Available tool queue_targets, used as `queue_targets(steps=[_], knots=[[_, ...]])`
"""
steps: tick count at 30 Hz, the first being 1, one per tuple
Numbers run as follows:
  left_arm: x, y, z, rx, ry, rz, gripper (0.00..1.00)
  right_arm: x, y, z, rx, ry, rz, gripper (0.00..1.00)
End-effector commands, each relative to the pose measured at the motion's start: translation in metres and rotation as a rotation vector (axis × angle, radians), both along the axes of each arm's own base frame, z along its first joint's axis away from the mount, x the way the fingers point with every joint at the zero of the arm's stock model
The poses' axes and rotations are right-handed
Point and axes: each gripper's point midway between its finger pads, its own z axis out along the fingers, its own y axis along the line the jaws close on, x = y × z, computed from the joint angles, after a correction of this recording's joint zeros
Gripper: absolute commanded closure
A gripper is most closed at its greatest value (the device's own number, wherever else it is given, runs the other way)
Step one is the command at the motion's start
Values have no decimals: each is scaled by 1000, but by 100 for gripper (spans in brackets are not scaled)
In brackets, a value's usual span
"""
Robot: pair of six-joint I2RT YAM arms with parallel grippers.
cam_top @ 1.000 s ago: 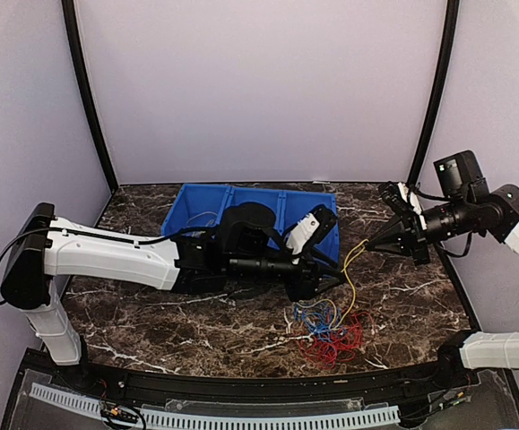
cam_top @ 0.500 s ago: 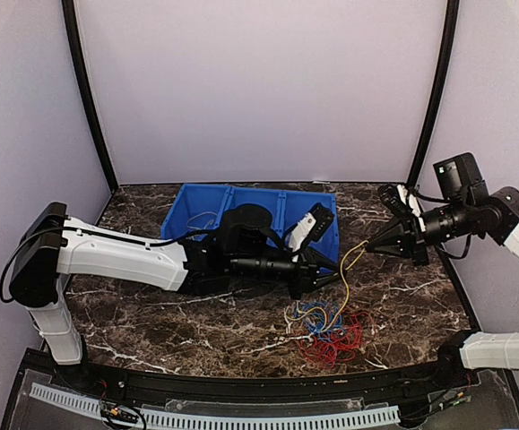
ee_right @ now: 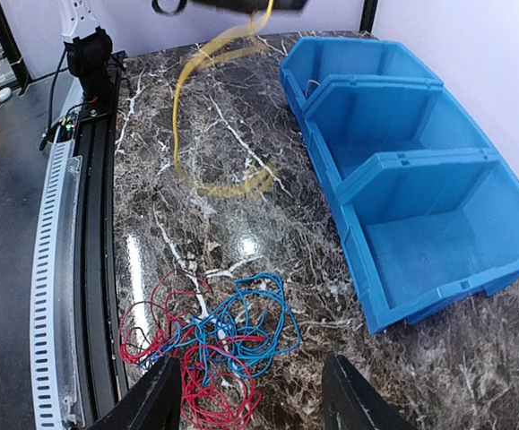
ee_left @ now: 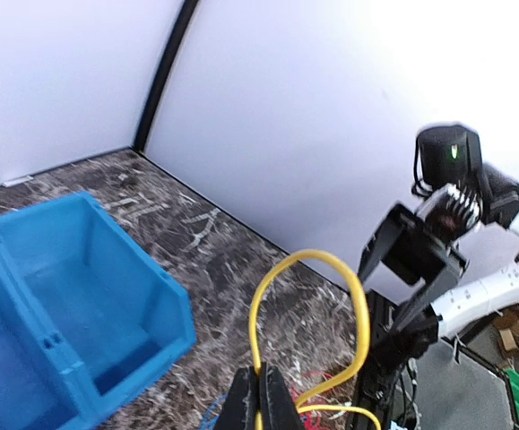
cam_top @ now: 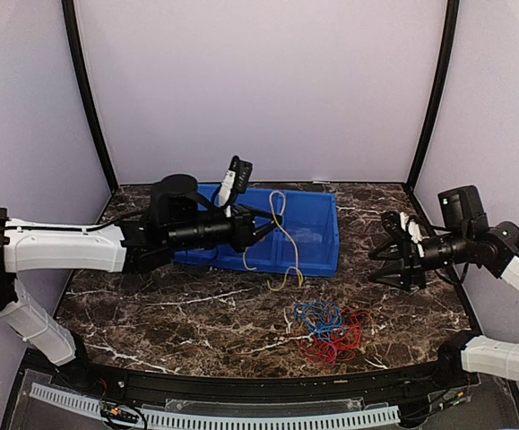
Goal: Untangle the cables
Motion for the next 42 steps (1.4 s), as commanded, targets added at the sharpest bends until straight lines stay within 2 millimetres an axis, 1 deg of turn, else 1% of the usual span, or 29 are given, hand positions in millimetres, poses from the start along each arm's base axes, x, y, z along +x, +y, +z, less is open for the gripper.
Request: queue_targets(steps=[1, 2, 3, 4, 5, 6, 7, 8, 9, 10, 11, 12, 13, 14, 16, 17, 18, 19, 20, 21, 22, 23, 24, 28, 33, 36, 37, 38, 42], knots=[[35, 59, 17, 56, 0, 237, 100, 17, -2, -3, 45, -14, -61, 44], [41, 72, 26, 54, -14, 290, 100, 21, -3, -4, 53, -23, -70, 44], [49, 84, 25, 78, -13, 330, 100, 24, -4, -6, 56, -27, -82, 44], [54, 97, 36, 70, -28, 382, 100, 28, -6, -10, 62, -30, -97, 44], [60, 108, 36, 90, -22, 423, 100, 29, -7, -19, 53, -34, -101, 44], [66, 121, 49, 80, -38, 487, 100, 30, -8, -27, 37, -38, -104, 42], [71, 132, 46, 114, -26, 532, 100, 33, -10, -31, 27, -35, -115, 41], [78, 145, 59, 110, -40, 603, 100, 36, -11, -30, 24, -33, -128, 41], [83, 155, 55, 151, -25, 646, 100, 38, -12, -30, 20, -29, -140, 41], [89, 166, 65, 154, -35, 709, 100, 40, -13, -30, 19, -28, -148, 41], [93, 175, 61, 184, -19, 745, 100, 40, -14, -32, 18, -28, -150, 41], [100, 182, 68, 187, -21, 792, 100, 40, -14, -34, 18, -26, -148, 41], [105, 192, 64, 213, -1, 826, 100, 40, -14, -34, 18, -26, -149, 41], [113, 199, 68, 216, 0, 867, 100, 40, -14, -34, 17, -25, -151, 41], [124, 208, 68, 240, 16, 924, 100, 41, -15, -36, 12, -21, -156, 40], [129, 209, 61, 266, 30, 943, 100, 42, -16, -37, 10, -22, -158, 40], [134, 214, 68, 261, 23, 974, 100, 43, -16, -37, 9, -23, -162, 40], [140, 214, 62, 283, 29, 988, 100, 43, -17, -37, 7, -22, -166, 40], [144, 218, 70, 274, 21, 1017, 100, 44, -18, -37, 7, -22, -170, 40], [150, 217, 65, 291, 26, 1028, 100, 44, -18, -36, 8, -26, -173, 40], [155, 220, 70, 282, 21, 1046, 100, 44, -19, -36, 8, -29, -174, 40], [161, 218, 64, 299, 25, 1055, 100, 45, -19, -35, 9, -31, -177, 40], [167, 220, 69, 290, 21, 1068, 100, 45, -20, -35, 9, -33, -179, 40], [188, 224, 57, 329, 33, 1147, 100, 47, -22, -35, 11, -34, -190, 40], [211, 229, 30, 374, 75, 1272, 100, 48, -24, -35, 9, -35, -195, 40], [222, 223, 3, 411, 120, 1287, 100, 48, -25, -35, 11, -38, -201, 40], [225, 222, 1, 411, 124, 1292, 100, 48, -25, -34, 12, -39, -200, 40], [229, 220, -11, 431, 137, 1293, 100, 48, -25, -34, 12, -39, -200, 39], [239, 220, -36, 445, 183, 1308, 100, 49, -27, -34, 11, -40, -208, 39]])
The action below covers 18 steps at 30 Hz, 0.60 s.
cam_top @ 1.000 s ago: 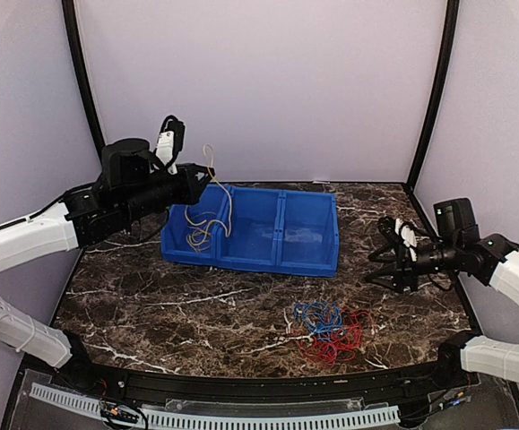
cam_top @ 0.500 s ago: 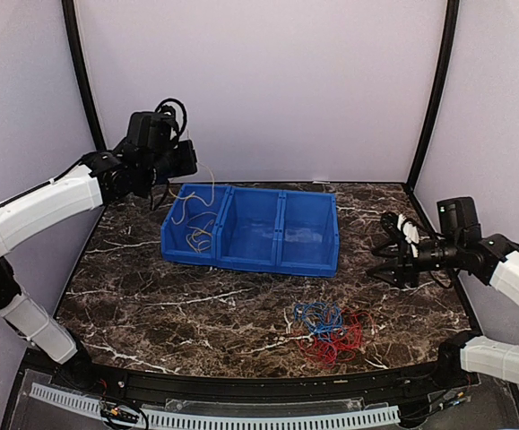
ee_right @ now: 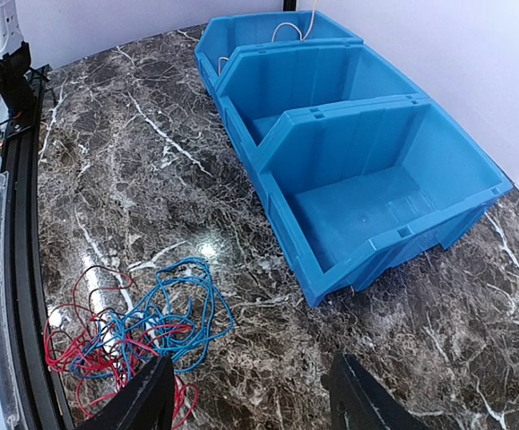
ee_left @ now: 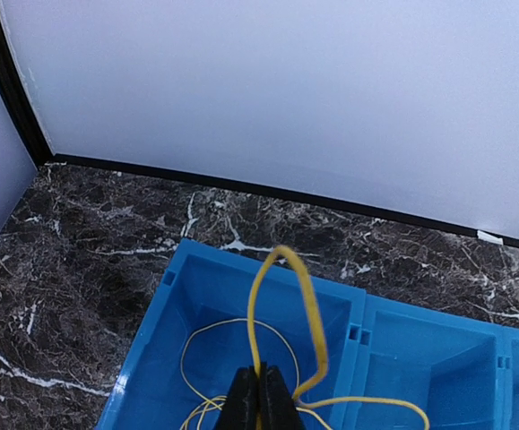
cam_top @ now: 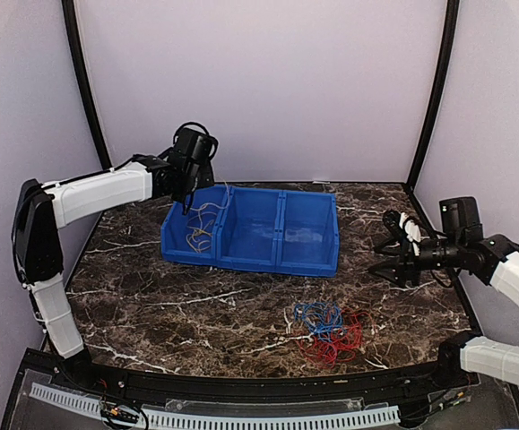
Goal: Untangle the cables
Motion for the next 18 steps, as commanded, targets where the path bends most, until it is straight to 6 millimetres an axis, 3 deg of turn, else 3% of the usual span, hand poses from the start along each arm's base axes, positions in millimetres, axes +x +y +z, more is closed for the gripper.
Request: queue_targets(steps=[1, 6, 9, 14, 15, 18], knots=[[9, 9, -13, -31, 23, 63, 100, 4, -3, 4, 11, -27, -14, 39], [18, 7, -42, -58, 78, 70, 100, 4, -3, 2, 9, -22, -15, 39], [16, 21, -53, -97, 108, 130, 100, 4, -2, 2, 9, -20, -11, 39], [-3, 52, -48, -134, 90, 239, 100, 4, -3, 2, 8, -20, -14, 38], [-7, 55, -40, -164, 69, 248, 100, 4, -3, 1, 8, -17, -14, 38], [-19, 66, -41, -194, 70, 299, 100, 4, -2, 0, 8, -13, -9, 38]])
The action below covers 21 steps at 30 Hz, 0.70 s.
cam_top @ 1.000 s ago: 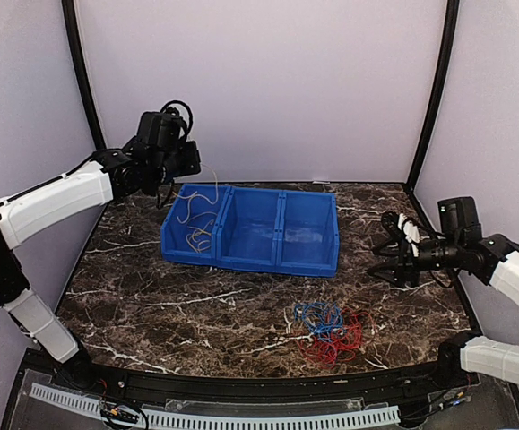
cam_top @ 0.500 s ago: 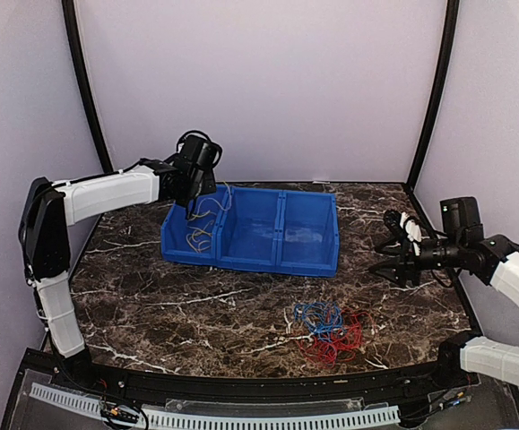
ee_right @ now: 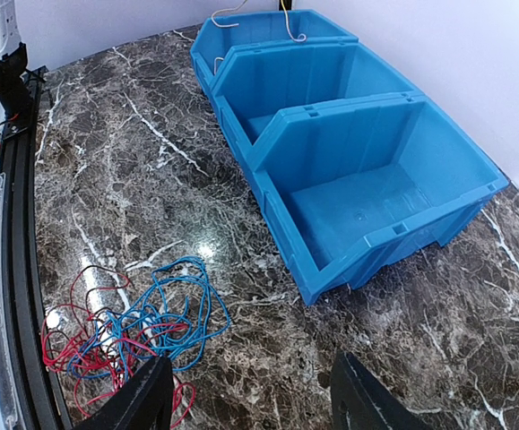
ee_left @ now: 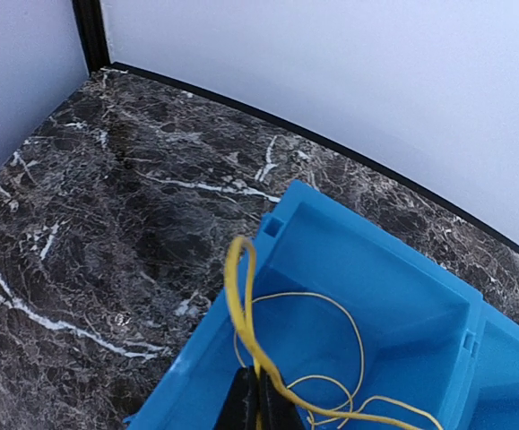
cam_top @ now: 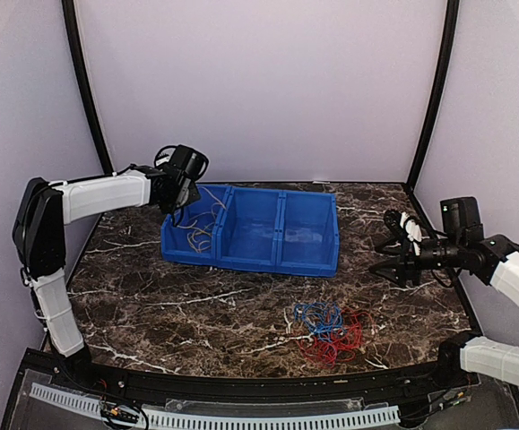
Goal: Untangle the cables
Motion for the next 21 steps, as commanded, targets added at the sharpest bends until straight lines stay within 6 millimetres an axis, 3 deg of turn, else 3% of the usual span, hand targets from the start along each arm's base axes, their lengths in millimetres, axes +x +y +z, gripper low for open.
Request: queue_targets(steps=[1, 4, 10, 17, 21], knots=[[-24, 27, 36, -93, -81, 136, 100, 2, 0, 0, 6, -12, 2, 38], [-28, 31, 31, -99, -73, 165, 100, 2, 0, 1, 8, -14, 3, 38], [-18, 27, 14, -45, -10, 185, 100, 2, 0, 1, 7, -15, 4, 38], [-5, 6, 2, -64, -4, 77, 100, 2, 0, 1, 6, -17, 0, 38], [-1, -2, 5, -69, -18, 14, 84, 2, 0, 0, 6, -15, 1, 38]])
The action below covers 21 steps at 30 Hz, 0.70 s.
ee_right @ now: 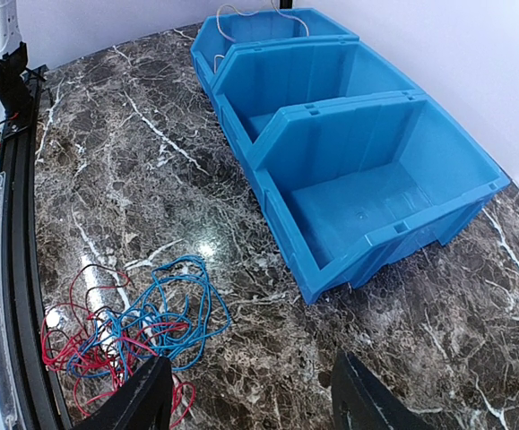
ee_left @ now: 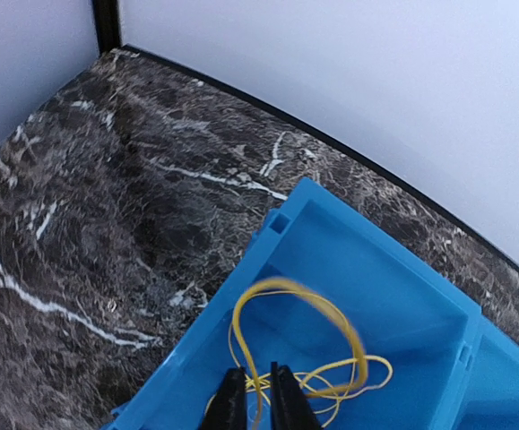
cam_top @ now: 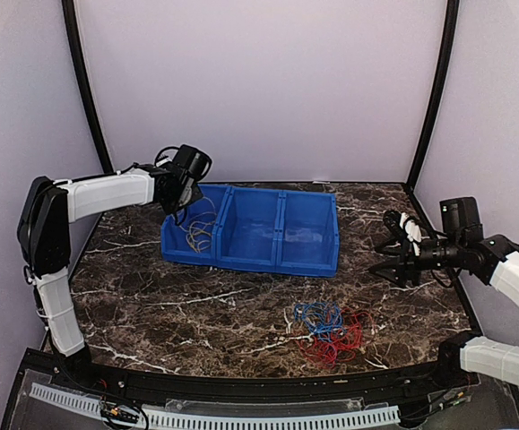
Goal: Untangle the cables
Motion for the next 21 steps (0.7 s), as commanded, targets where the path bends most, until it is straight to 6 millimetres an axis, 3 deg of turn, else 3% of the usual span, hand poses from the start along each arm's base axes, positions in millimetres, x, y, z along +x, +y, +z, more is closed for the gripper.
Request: queue_targets(steps=[1, 3, 5, 8, 13, 15, 16, 17, 18, 19, 20, 21], knots=[[5, -9, 13, -10, -44, -84, 74, 2, 0, 1, 8, -17, 0, 37], [3, -11, 15, -12, -44, -102, 60, 2, -1, 2, 8, -20, -1, 37], [0, -10, 17, -11, -37, -106, 53, 2, 0, 1, 9, -20, 0, 37], [-6, -8, 24, -12, -43, -112, 50, 2, 0, 1, 9, -17, 2, 37], [-30, -10, 64, 12, -174, -215, 47, 3, -1, 0, 5, -18, -3, 37], [-46, -18, 86, 25, -261, -285, 45, 3, -1, -1, 3, -12, -5, 37], [-55, -29, 116, 28, -357, -345, 45, 4, -1, -2, 0, -11, -8, 37], [-64, -39, 108, 39, -359, -413, 44, 5, -1, -2, -1, -12, -10, 37], [-77, -53, 131, 52, -437, -489, 43, 5, -2, -2, -4, -14, -14, 37], [-87, -64, 124, 55, -437, -553, 43, 6, -2, -3, -8, -14, -18, 37], [-101, -76, 136, 50, -477, -614, 43, 7, -3, -3, -11, -16, -22, 37], [-114, -92, 127, 34, -468, -695, 43, 8, -3, -4, -14, -15, -25, 37]])
